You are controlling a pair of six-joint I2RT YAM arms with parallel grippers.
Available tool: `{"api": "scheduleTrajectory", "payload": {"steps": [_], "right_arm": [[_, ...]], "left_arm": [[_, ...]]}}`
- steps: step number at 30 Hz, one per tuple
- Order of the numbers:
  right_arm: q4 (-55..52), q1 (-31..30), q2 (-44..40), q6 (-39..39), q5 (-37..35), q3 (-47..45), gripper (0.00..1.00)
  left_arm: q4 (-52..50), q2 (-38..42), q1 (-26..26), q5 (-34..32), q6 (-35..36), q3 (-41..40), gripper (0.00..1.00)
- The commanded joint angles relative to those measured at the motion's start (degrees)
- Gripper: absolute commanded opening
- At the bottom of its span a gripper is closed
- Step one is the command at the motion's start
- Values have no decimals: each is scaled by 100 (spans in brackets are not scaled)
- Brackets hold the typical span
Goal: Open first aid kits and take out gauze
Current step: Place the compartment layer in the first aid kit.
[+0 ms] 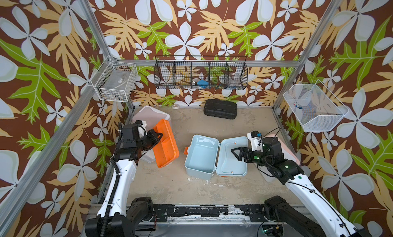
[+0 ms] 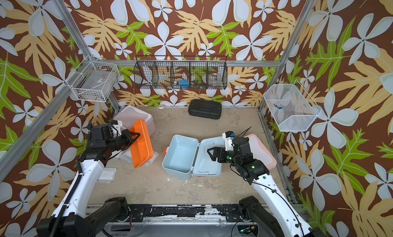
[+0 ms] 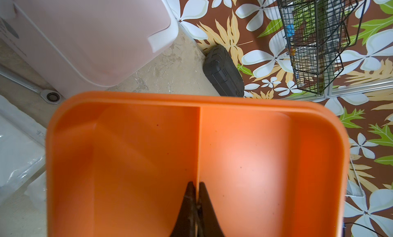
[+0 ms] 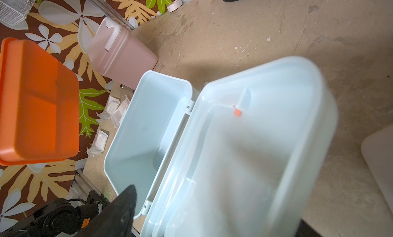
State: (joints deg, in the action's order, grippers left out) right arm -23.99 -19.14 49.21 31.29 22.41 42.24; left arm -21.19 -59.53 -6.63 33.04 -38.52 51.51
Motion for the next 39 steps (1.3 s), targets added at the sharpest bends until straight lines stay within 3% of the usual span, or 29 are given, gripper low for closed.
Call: {"api": "scheduleTrajectory", "payload": {"steps": [1, 7, 17, 22, 30, 35, 39], "right_arm": [[158, -5, 10, -18, 61, 4, 88], [147, -7, 9, -19, 61, 4, 88], [136, -4, -5, -21, 44, 32, 88], [83, -4, -42, -31, 26, 105, 88], [252, -9, -141, 85, 50, -152, 88], [265, -9, -75, 76, 107, -138, 88], [178, -11, -98, -12, 35, -79, 88]], "left_arm": [[106, 45, 5, 120, -47, 54, 0], [115, 3, 265, -39, -76, 109, 0], [23, -172, 1242, -746, -129, 483, 0], [-305, -412, 2180, -1587, -28, 967, 0], [-1195, -1317, 4124, -3464, 195, 1986, 0], [-1741, -2166, 4942, -4274, 297, 2688, 0], [-2165, -2763, 5284, -4818, 383, 3147, 0]]}}
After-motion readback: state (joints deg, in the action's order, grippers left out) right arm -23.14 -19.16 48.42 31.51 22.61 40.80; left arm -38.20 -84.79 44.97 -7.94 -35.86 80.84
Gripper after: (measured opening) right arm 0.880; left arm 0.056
